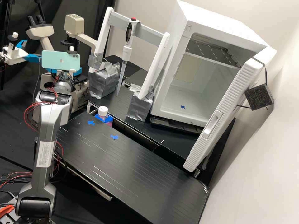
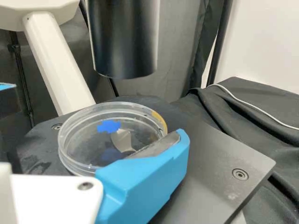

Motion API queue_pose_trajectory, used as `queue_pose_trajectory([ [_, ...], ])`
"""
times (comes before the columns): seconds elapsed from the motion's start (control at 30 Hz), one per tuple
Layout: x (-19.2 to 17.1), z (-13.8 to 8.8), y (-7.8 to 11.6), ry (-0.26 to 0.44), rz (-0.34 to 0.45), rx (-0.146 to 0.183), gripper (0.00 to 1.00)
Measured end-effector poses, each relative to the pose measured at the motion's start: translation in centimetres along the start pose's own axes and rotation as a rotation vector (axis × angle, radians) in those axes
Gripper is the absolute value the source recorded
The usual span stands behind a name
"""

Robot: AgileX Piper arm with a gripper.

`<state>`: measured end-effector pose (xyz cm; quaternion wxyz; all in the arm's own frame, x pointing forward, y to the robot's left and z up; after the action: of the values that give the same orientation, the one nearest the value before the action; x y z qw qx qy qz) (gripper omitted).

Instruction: Move the petri dish to the bench

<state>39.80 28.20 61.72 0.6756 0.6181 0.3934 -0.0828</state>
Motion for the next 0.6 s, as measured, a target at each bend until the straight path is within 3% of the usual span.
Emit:
queue_pose_trajectory([
  [0.17,-0.5,0.8,0.9,0.003,0.017,-0.008,1.0],
  [0.37,-1.6,1.3,2.4,-0.01,0.046,0.015,1.0],
  [0.6,-1.6,0.5,2.2,0.002,0.042,0.011,1.0],
])
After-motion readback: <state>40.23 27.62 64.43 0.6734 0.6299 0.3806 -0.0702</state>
